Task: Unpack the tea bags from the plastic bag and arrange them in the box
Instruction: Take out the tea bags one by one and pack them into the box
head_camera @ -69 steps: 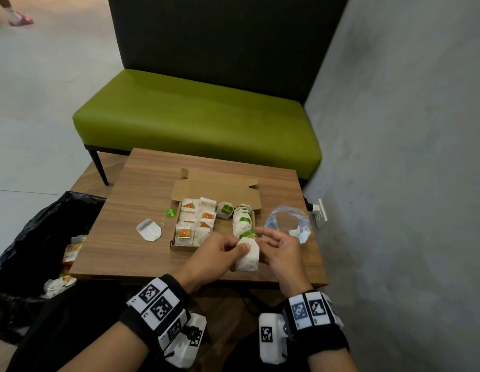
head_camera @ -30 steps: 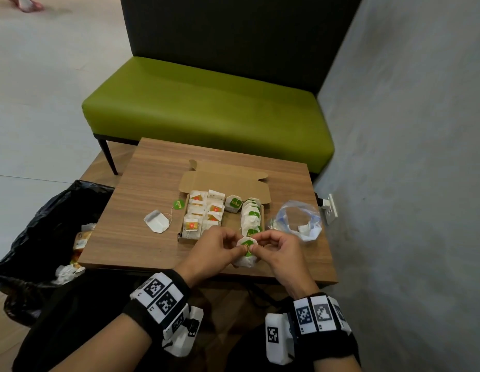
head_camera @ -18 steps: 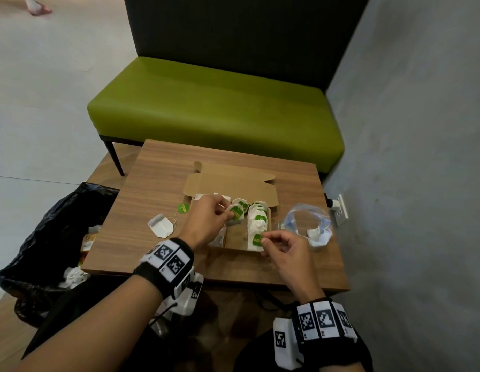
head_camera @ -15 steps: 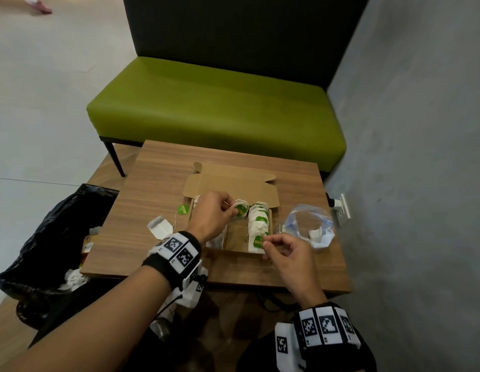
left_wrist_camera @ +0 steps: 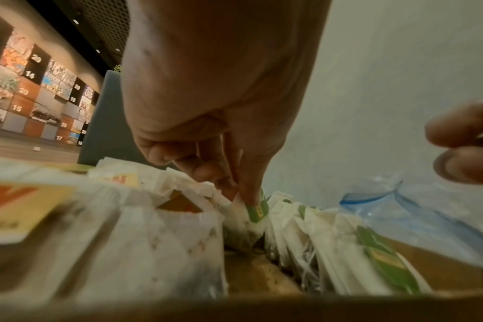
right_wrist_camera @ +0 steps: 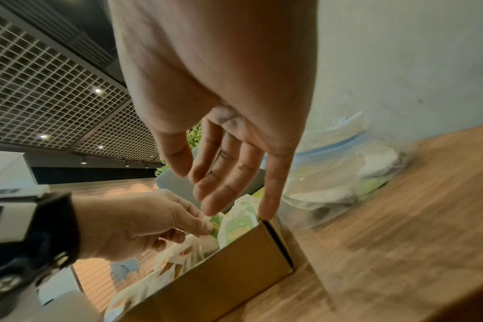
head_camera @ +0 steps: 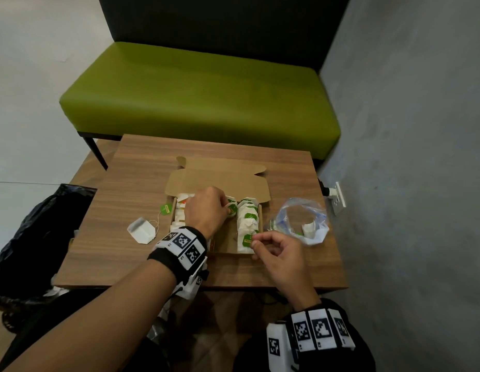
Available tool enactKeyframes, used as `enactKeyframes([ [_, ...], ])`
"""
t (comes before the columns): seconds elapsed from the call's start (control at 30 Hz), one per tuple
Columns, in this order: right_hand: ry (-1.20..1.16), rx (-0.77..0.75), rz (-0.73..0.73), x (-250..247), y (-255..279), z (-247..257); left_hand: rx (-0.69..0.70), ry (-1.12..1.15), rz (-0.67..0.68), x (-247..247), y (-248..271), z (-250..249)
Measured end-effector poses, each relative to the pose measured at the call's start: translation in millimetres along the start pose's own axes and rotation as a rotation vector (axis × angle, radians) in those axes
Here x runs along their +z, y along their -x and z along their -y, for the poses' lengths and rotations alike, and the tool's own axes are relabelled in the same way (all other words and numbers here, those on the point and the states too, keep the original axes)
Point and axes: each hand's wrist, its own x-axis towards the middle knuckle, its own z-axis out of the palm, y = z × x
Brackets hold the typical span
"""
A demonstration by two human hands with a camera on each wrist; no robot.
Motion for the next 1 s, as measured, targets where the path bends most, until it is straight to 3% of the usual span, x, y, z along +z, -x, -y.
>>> enactKeyframes([
  [0.27,0.026,0.009,-0.006,0,-3,-3,0.069,-0.155,-0.125,14,-9,2],
  [0.5,0.034,0.008,-0.004,5,-3,6,0.054,-0.023,-0.106,-3,0,9],
  [0.73,0.07,0.005,0.019,15,-2,14,-0.12,0.128,-0.15,-48,20,70],
  [0.83,0.06,0.014,0.021,20,1,18,-0.266,0.064,-0.078,-55,21,114],
  [1.0,0.084,0.025,0.043,25,8,22,-0.32,-0.183,0.056,-55,28,155],
])
